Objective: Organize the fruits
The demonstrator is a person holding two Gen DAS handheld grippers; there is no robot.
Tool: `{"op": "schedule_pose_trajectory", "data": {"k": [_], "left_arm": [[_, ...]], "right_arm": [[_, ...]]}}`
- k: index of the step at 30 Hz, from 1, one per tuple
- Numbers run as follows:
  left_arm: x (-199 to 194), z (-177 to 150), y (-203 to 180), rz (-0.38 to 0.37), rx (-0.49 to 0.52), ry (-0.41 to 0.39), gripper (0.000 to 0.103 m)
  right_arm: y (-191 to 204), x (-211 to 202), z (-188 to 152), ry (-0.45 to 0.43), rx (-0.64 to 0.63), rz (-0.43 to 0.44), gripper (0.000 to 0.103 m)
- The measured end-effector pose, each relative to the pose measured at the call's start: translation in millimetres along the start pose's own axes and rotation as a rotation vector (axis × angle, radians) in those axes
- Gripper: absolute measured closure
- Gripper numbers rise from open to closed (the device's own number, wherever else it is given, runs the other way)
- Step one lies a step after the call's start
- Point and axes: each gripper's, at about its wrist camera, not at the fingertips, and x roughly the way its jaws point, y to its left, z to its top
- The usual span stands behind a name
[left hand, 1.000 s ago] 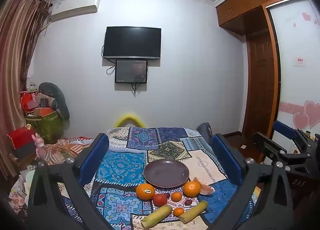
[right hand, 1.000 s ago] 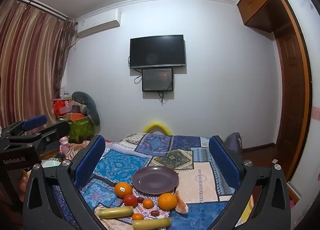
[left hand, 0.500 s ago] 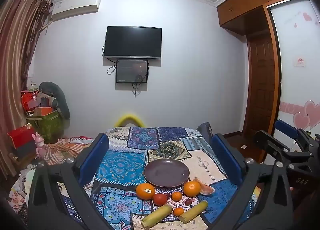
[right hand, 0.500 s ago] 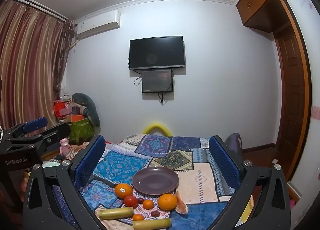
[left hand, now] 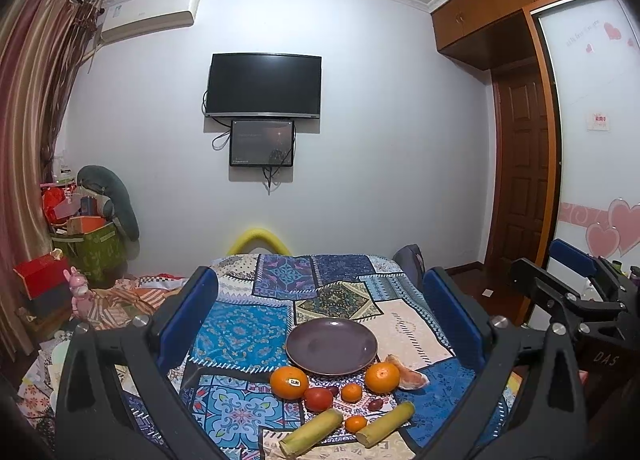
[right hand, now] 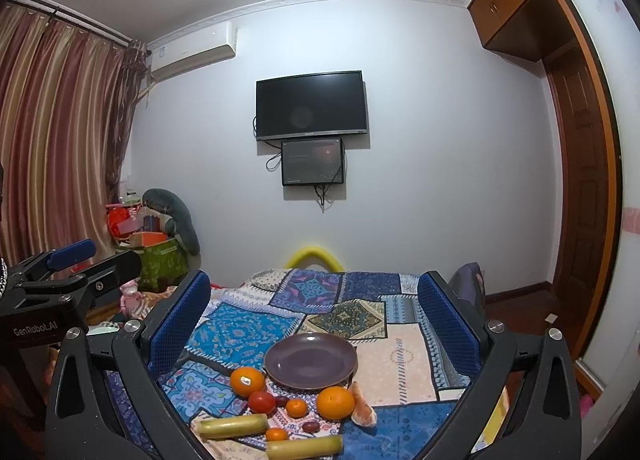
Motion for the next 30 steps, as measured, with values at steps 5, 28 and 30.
{"op": "schedule_pose_trajectory", "data": {"k": [5, 28, 30], "left_arm": [[-1.8, -0.5, -3.0, 0.0, 0.013, -0.006, 0.0], [-1.5, -0.5, -5.4, -0.007, 0.025, -0.009, 0.0], [-1.3, -0.5, -5.4, -0.007, 0.025, -0.009, 0.0]], "right_arm": [[-0.6, 0.5, 1.5, 0.003, 0.001, 0.004, 0.0], [-2.5, 1.0, 0.8, 0.001, 0.006, 0.007, 0.0], [-2.8, 1.0, 1.2, 0.002, 0.008, 0.007, 0.0]]}}
